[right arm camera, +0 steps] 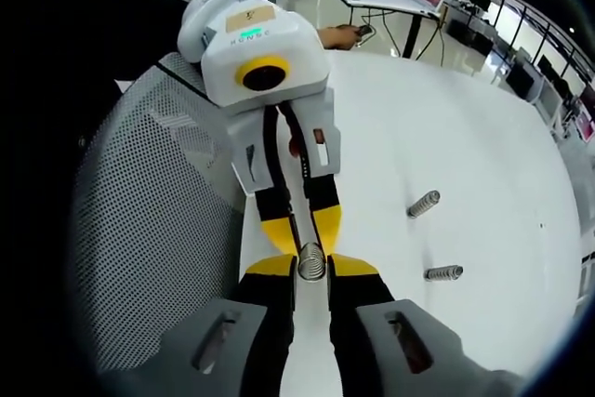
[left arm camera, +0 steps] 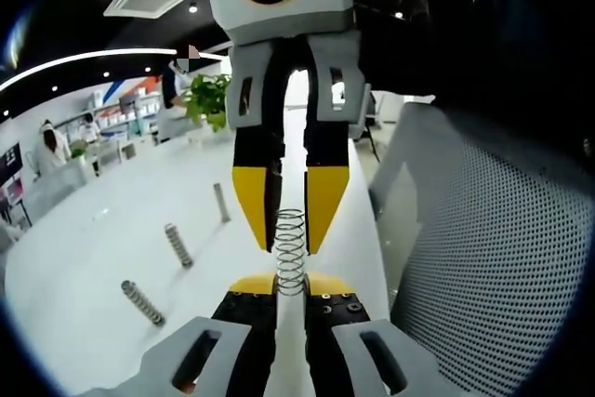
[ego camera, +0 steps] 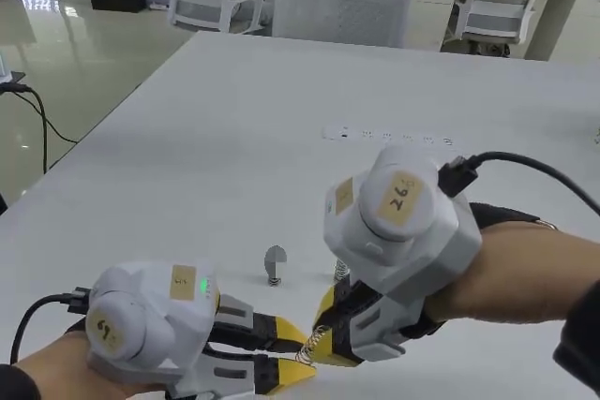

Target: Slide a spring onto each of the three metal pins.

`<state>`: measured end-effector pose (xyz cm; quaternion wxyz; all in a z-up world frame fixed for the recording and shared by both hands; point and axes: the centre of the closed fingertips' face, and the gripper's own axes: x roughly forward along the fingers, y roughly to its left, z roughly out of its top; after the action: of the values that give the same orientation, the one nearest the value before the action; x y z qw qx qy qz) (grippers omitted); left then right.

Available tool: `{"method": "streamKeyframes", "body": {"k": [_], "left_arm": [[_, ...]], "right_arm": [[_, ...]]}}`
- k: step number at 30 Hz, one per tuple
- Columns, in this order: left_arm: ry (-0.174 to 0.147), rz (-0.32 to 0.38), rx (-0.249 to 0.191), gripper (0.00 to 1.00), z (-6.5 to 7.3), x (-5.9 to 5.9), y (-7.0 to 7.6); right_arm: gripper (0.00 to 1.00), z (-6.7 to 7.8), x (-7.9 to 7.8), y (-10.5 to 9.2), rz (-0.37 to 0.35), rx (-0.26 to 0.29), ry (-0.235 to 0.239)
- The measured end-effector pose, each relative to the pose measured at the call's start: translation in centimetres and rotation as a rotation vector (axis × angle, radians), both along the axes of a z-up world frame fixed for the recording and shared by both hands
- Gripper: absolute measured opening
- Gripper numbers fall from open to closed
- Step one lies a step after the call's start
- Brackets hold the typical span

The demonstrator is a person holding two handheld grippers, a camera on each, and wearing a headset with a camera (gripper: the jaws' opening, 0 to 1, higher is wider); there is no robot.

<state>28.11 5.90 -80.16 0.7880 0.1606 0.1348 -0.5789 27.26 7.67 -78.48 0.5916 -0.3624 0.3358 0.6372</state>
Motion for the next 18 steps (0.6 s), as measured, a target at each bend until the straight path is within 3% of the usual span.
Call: {"method": "streamKeyframes", "body": {"k": [9,12,18], "left_arm": [[-0.005,0.003,-0.017,0.02,0.5,0.1,-0.1],[-0.006,0.005,-0.041,0.02,1.1,0.2,-0.3],[-0.013,0.005,-0.040,0.02,1.1,0.3,-0.3]], "right_arm": [[0.09,-0.2,0.0,0.3,-0.004,0.010,0.003],[0.09,-0.2,0.0,0.2,-0.009,0.010,0.006],[0.09,-0.2,0.1,0.2,-0.011,0.014,0.004]]}}
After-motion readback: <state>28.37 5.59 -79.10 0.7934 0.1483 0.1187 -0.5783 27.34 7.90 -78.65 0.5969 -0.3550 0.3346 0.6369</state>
